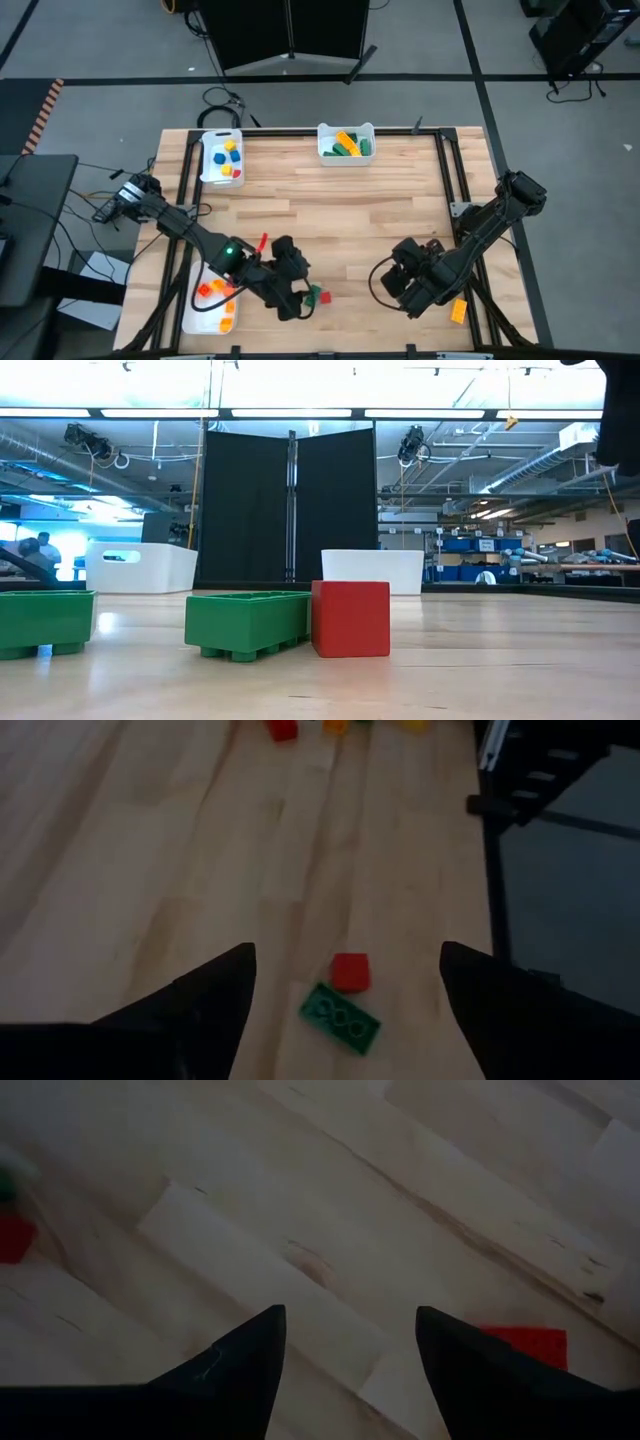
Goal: Sort blocks by size
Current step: Put the green 8 stud game piece into the top right white bin
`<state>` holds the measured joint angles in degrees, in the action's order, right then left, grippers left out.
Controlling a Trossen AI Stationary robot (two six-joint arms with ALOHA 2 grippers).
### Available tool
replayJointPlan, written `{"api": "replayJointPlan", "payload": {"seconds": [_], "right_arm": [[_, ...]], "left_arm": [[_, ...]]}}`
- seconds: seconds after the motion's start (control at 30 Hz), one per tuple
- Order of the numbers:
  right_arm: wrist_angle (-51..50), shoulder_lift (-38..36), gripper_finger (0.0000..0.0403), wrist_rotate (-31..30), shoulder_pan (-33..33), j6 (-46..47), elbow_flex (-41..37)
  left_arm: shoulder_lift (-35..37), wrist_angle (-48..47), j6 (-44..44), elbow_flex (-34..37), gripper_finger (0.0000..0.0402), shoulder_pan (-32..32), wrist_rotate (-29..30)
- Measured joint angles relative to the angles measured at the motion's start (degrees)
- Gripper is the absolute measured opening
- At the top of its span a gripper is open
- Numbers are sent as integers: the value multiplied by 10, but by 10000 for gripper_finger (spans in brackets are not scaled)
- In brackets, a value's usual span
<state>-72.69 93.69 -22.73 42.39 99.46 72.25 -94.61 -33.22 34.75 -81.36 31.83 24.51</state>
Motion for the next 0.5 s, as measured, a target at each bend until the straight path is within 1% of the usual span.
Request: {"api": "replayJointPlan", "payload": {"seconds": [0.3, 0.43, 0.5], "right_arm": [[0, 0, 229, -16, 0, -1, 0], [0, 0, 228, -16, 0, 0, 0], [0, 0, 229, -16, 0, 0, 0]], "left_arm": [[-5, 4, 30, 0, 326, -4, -1], [-37, -1, 51, 0, 326, -3, -4], [-61, -3, 82, 0, 326, -4, -10]]}}
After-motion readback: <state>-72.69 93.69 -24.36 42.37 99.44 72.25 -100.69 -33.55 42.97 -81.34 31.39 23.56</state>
